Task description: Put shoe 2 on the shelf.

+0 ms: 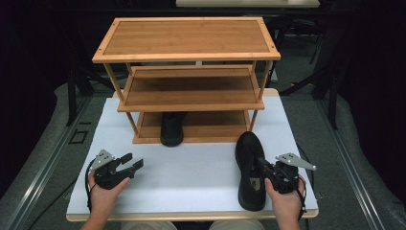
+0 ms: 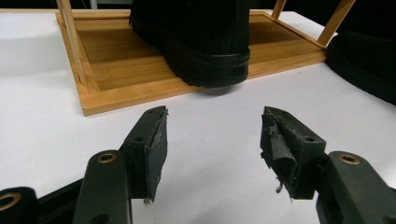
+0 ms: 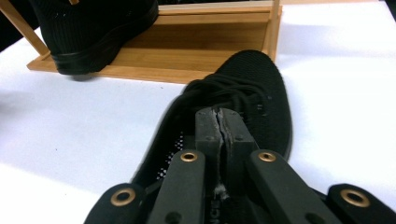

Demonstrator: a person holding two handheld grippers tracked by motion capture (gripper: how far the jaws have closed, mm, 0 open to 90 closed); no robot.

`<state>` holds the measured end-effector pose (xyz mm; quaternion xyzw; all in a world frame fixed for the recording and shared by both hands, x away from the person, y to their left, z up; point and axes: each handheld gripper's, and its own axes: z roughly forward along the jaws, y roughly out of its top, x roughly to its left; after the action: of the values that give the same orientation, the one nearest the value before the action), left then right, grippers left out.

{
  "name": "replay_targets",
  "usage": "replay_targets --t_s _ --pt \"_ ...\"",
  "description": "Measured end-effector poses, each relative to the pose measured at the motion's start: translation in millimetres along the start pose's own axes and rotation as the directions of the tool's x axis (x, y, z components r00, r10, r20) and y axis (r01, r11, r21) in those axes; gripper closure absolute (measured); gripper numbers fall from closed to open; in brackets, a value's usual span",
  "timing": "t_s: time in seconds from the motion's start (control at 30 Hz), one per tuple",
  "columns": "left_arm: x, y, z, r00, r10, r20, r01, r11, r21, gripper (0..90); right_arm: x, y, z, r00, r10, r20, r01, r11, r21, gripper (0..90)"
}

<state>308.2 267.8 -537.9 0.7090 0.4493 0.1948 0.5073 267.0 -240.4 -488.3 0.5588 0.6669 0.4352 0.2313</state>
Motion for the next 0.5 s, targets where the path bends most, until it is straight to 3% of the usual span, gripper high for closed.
replay_targets --t_s 0.03,0.1,0.17,0.27,0.3,0.37,0.5 --pt "-0.1 0.0 0.1 1.0000 0.000 0.000 0.000 1.0000 0.000 41.7 -5.5 1.5 -1.0 0.9989 0.017 -0.044 -0.017 1.000 0.003 87.7" --pt "-0.3 0.1 0.1 1.0000 0.002 0.000 -0.002 1.0000 0.001 41.7 -14.6 5.1 -2.3 0.9987 0.021 -0.046 -0.021 1.000 -0.002 88.1" --pt "-0.3 0.2 -0.1 1.0000 0.002 -0.001 -0.002 1.0000 0.000 41.7 -23.3 9.4 -3.7 0.9996 0.027 -0.002 -0.027 1.000 -0.005 88.2" --pt "0.1 0.0 0.3 1.0000 0.000 -0.002 0.000 1.0000 -0.002 41.7 -38.9 11.6 -0.3 0.9966 0.060 -0.056 -0.062 0.998 -0.020 88.1" --pt "0.5 0.0 0.2 1.0000 0.000 0.001 0.000 1.0000 0.004 41.7 -42.4 12.2 -0.8 0.9944 0.073 -0.076 -0.074 0.997 0.000 88.0" --pt "0.6 -0.2 1.2 1.0000 -0.003 0.000 0.003 1.0000 0.006 41.7 -43.5 12.8 -1.1 0.9931 0.078 -0.088 -0.078 0.997 0.006 87.2" --pt "-0.7 -0.4 2.2 1.0000 0.003 0.004 -0.003 1.0000 0.001 41.7 -39.2 19.6 -5.9 0.9945 0.058 -0.087 -0.056 0.998 0.024 68.9"
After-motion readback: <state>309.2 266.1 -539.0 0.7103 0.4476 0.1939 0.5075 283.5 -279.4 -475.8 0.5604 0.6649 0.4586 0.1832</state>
